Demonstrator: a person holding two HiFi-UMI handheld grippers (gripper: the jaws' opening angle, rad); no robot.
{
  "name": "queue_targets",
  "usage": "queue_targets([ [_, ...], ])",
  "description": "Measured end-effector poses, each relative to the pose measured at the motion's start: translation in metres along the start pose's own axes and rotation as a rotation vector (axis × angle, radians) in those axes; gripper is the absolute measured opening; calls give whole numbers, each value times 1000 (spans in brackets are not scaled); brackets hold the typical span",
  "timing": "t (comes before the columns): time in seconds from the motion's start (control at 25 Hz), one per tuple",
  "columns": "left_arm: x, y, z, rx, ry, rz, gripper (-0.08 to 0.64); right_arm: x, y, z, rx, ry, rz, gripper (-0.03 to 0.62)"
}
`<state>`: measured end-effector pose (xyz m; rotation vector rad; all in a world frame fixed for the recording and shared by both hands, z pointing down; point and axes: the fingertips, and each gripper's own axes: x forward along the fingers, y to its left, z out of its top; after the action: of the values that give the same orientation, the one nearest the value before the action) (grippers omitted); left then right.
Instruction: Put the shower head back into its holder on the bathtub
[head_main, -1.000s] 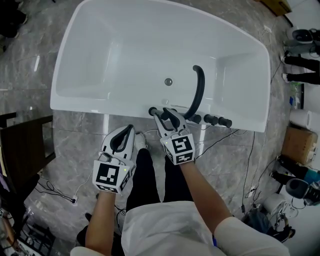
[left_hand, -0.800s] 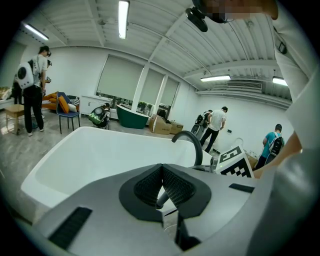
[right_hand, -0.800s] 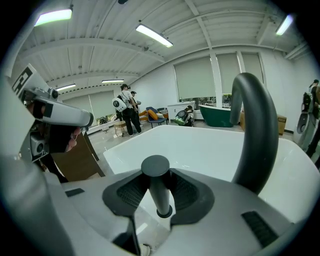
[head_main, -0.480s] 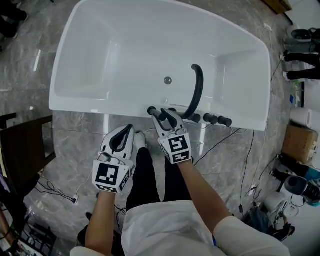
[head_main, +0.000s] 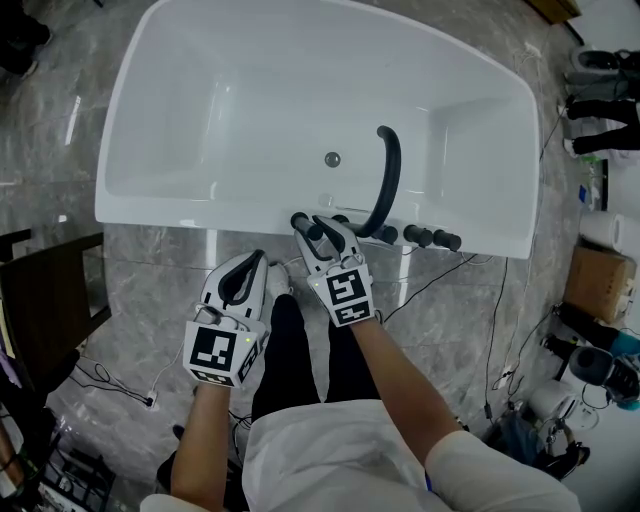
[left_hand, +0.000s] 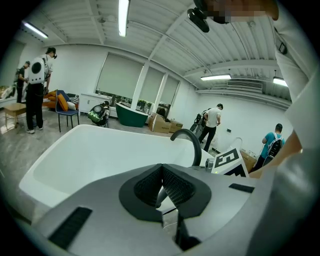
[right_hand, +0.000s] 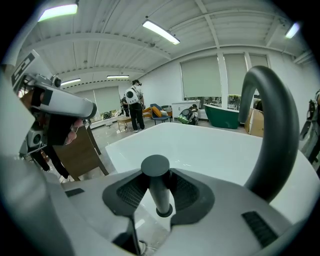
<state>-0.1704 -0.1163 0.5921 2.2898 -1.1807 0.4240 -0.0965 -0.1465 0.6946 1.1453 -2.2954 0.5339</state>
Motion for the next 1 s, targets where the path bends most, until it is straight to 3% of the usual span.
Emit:
queue_targets([
  [0.48,4,-2,0,-7,3,-3,11,6,0,2,-20,7,12,150],
  [0.68,3,0,0,-8,1,-1,11,6,3,2,-6,2,34,207],
  [1.0,1,-4,8,-3,-9,5,11,-4,9,12,-22,-9,57,216],
])
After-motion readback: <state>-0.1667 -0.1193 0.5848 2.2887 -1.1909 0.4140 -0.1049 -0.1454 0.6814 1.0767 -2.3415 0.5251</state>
